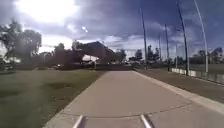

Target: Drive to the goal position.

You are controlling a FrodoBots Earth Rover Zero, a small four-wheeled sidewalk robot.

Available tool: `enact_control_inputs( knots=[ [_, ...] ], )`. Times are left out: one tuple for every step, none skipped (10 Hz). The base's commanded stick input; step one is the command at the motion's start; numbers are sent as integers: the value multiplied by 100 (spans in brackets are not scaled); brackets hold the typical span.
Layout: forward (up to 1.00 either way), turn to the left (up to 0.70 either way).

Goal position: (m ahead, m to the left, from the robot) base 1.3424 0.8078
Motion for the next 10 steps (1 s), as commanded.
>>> enact_control_inputs(
  knots=[
    [100,0],
    [100,0],
    [100,0],
    [100,0],
    [100,0],
    [100,0],
    [100,0],
    [100,0],
    [100,0],
    [100,0]
  ],
)
